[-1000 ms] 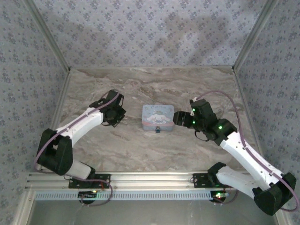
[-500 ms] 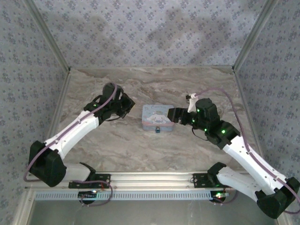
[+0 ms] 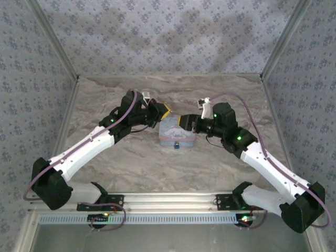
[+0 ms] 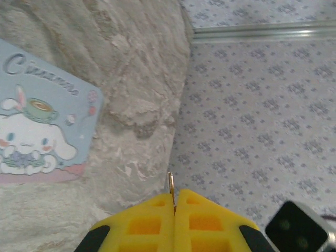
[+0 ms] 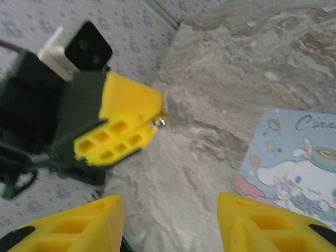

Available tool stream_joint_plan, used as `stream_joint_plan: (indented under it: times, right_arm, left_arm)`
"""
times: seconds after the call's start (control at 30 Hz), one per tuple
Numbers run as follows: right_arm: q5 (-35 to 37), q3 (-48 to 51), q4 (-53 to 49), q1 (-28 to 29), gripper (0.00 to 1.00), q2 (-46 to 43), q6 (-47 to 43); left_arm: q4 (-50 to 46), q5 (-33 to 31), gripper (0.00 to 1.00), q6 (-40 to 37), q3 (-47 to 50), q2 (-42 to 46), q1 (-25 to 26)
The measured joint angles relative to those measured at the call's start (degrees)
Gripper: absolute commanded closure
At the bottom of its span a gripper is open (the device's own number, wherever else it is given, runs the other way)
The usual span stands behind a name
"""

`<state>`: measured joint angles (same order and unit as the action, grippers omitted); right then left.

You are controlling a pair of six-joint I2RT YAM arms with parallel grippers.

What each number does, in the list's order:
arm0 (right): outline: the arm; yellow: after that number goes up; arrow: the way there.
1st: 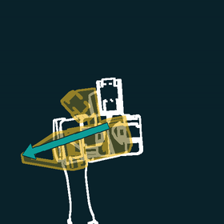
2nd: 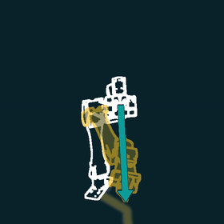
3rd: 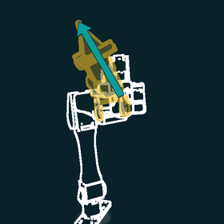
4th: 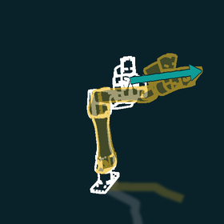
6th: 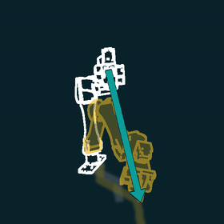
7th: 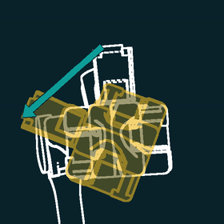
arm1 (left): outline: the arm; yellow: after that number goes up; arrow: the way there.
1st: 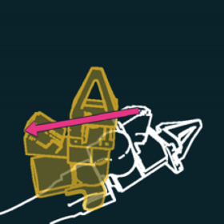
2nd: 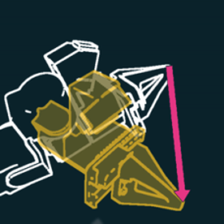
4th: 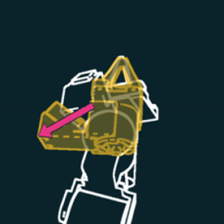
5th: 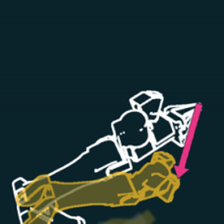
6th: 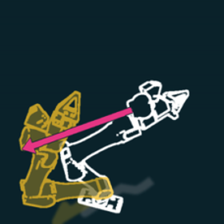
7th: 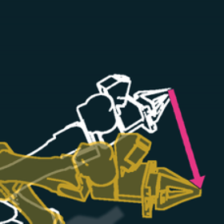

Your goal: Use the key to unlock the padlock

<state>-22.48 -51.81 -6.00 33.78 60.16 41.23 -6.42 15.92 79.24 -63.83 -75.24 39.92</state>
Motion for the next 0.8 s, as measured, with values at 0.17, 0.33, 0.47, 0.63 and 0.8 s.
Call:
stream_joint_plan:
  times: [0.17, 0.33, 0.47, 0.63, 0.8]
  right_arm:
    - [-2.3, 0.1, 4.6, -1.6, 0.48, -0.3, 5.4]
    - [-2.8, 2.8, 6.9, -4.2, 0.46, -4.7, 8.0]
    - [-5.4, 5.6, 9.2, -7.6, 0.47, -7.4, 10.1]
    - [-9.3, 7.0, 13.0, -8.7, 0.49, -7.6, 12.6]
    - [-13.3, 7.6, 19.1, -8.7, 0.53, -6.9, 15.9]
  left_arm:
    - [2.9, 0.2, 1.0, -5.7, 0.0, 0.6, 1.2]
    - [2.9, 0.5, 1.0, -17.6, -0.2, 2.7, 2.2]
    - [3.6, 3.1, 1.0, -26.7, -0.6, 3.9, 2.4]
    - [6.0, 6.0, 1.0, -35.2, -0.4, 4.6, 3.1]
    - [11.0, 8.7, 1.0, -38.2, 1.5, 6.2, 3.3]
